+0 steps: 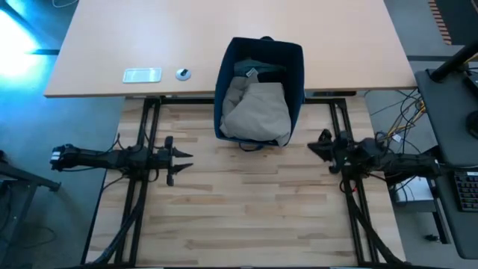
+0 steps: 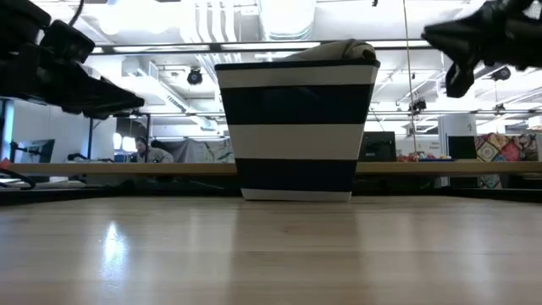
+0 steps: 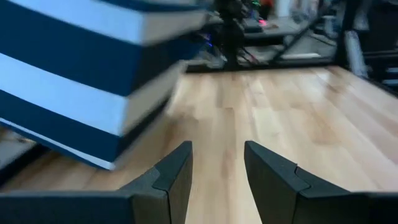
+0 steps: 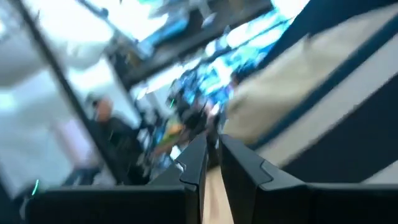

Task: Fold Laundry from Bin
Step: Remove the brown short from the laundry basket

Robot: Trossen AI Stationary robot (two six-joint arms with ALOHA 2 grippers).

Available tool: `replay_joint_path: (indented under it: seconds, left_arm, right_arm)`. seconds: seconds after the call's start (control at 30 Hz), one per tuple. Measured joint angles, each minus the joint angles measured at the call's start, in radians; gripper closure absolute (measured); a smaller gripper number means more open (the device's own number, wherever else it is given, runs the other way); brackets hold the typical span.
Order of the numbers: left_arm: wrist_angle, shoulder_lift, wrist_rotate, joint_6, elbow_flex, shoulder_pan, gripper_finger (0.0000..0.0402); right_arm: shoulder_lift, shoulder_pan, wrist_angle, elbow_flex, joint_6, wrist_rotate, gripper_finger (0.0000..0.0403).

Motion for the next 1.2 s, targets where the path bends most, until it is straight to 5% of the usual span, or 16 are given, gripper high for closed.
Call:
replay_joint_path:
  seconds: [0.17,0.3,0.4,0.57,0.7,0.8,1.0,1.2]
  left_arm:
    - [0.27,0.015,-0.055,-0.214,0.0,0.001,0.0271]
    - [0.478,0.026,-0.34,-0.527,0.003,0.002,0.0271]
    - [0.491,0.048,-0.394,-0.52,0.027,0.003,0.0271]
    - [0.157,0.194,-0.376,-0.516,0.273,0.004,0.0271]
    - [-0.224,0.386,-0.479,-0.569,0.516,0.029,0.0271]
    - [-0.341,0.522,-0.499,-0.619,0.669,0.069,0.0271]
    - [-0.55,0.752,-0.444,-0.699,0.966,0.18,0.0244]
    - [-0.805,0.955,-0.294,-0.817,1.245,0.315,0.0177]
  right_arm:
    - [0.051,0.0,0.008,0.137,-0.067,0.156,0.0364]
    - [0.159,0.0,0.008,0.275,-0.172,0.215,0.0364]
    - [0.255,0.0,0.006,0.385,-0.182,0.213,0.0364]
    - [0.397,0.0,0.007,0.556,-0.113,0.213,0.0364]
    - [0.499,0.0,-0.003,0.676,-0.08,0.216,0.0364]
    - [0.564,0.0,-0.049,0.755,-0.073,0.24,0.0364]
    - [0.659,-0.001,-0.611,0.955,0.037,0.317,0.0354]
    - [0.768,-0.003,-1.052,1.117,0.209,0.445,0.0272]
